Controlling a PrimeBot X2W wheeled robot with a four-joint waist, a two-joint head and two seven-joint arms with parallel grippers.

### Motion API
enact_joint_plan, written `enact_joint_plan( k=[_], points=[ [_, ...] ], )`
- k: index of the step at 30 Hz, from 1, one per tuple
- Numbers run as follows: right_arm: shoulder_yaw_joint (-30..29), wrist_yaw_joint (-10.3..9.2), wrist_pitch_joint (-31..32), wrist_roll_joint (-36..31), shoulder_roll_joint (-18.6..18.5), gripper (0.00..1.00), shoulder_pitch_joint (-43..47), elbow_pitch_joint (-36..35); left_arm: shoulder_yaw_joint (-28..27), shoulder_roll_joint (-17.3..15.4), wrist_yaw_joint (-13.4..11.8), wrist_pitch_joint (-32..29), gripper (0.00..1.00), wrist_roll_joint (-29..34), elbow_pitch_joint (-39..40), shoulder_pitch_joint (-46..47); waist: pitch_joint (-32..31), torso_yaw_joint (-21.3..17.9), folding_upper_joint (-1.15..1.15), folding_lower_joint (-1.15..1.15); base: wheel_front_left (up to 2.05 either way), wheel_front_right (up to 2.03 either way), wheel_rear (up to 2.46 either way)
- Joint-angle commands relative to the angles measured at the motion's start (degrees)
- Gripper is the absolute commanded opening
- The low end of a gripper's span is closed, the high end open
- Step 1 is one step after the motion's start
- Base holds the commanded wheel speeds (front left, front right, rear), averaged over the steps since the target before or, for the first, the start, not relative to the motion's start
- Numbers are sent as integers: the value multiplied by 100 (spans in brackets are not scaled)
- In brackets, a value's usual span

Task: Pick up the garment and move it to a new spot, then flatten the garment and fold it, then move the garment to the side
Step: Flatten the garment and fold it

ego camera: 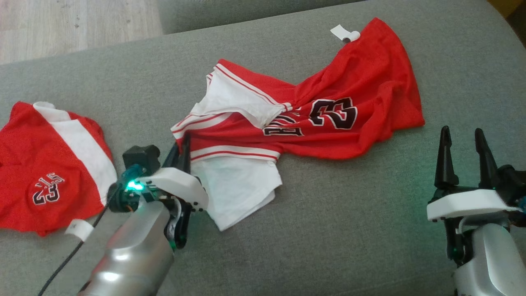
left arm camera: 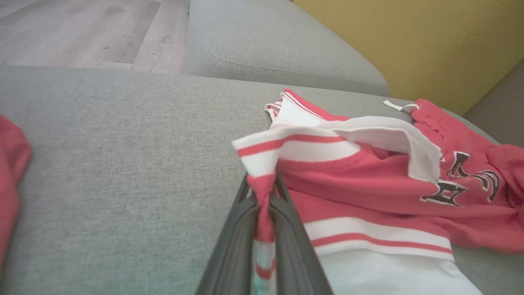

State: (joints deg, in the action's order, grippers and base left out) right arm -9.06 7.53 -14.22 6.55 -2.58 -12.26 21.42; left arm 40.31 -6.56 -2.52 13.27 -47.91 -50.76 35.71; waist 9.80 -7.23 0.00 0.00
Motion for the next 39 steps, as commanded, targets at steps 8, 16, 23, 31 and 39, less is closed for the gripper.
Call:
enact_joint_plan(
  k=[8,16,23,31,39],
  points=[
    [228,-4,-77,-67,-30,100,-126,-75,-154,-174,-129,137,100,238,-282,462,18,7,0,0,0,0,0],
    [165,-4,-77,-104,-30,100,-116,-122,-362,-256,-364,170,100,656,191,308,-53,120,0,0,0,0,0],
    [97,-4,-77,-84,-30,100,43,-253,-945,-409,-578,172,100,1404,1810,-734,-308,451,0,0,0,0,0],
    [39,-4,-78,7,-30,100,362,-337,-984,-288,-613,173,100,1849,2967,-2077,-684,858,0,0,0,0,0],
    [232,-4,-78,16,-30,100,440,-332,-959,-85,-571,173,100,2047,3182,-2648,-831,954,0,0,0,0,0]
  ],
)
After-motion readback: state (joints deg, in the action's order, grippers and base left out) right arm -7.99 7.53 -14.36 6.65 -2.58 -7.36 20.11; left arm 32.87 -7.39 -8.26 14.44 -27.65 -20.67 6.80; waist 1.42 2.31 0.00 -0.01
